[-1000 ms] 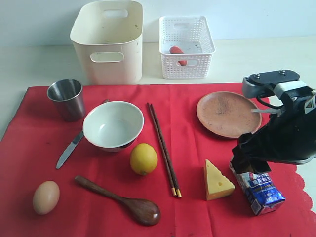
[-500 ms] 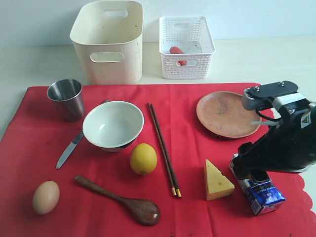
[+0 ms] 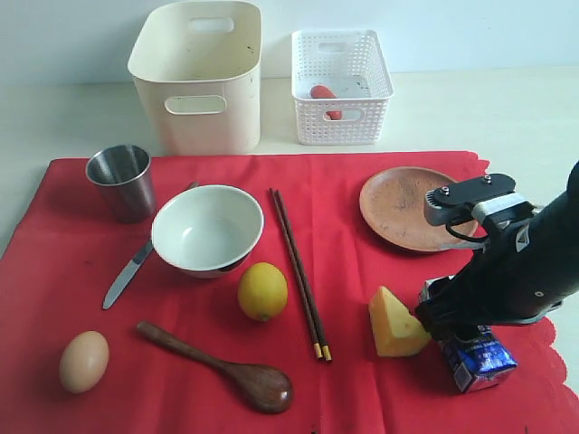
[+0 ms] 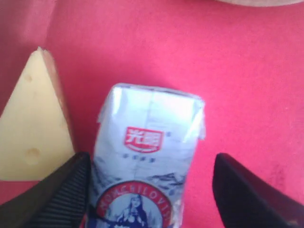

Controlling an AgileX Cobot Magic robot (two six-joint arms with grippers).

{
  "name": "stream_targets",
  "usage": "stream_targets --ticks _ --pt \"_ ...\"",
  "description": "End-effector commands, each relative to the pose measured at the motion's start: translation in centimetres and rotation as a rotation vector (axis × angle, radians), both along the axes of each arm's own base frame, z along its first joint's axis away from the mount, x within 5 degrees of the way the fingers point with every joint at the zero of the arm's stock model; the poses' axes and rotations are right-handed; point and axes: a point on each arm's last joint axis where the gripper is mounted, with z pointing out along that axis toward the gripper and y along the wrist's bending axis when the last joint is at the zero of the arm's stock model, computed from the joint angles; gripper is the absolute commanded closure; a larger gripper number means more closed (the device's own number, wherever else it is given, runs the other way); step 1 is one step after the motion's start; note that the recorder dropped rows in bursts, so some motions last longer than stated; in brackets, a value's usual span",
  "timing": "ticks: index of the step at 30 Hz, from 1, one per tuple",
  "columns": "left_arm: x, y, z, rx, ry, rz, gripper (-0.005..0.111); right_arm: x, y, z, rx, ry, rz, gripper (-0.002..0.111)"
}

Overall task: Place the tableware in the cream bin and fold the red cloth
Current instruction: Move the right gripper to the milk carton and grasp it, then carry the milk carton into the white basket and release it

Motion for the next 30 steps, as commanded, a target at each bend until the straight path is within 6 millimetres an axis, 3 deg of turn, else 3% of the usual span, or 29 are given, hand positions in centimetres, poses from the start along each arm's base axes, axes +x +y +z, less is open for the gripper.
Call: stream_targets --ticks 1,10,19,24,30 --pt "0.0 0.0 0.1 -0.006 -0.007 0.002 0.103 -0.1 -0.2 -0.9 -0.035 0.019 0.024 0.054" --pt "0.0 0.0 0.1 -0.006 -0.007 0.002 0.103 0.1 0.0 -0.4 -0.045 0.050 0.011 0.089" --pt "0.0 0.0 0.1 -0.006 -0.007 0.002 0.103 1.1 0.8 1.3 -0.049 0.081 0.002 0.108" --pt "0.0 0.0 0.1 -0.006 -0.007 0.002 0.103 1.4 1.0 3.4 -0.010 0.028 0.002 0.108" --pt "0.0 0.0 0.1 -0.006 -0.007 0.002 0.103 2.0 1.4 7.9 0.074 -0.099 0.005 0.108"
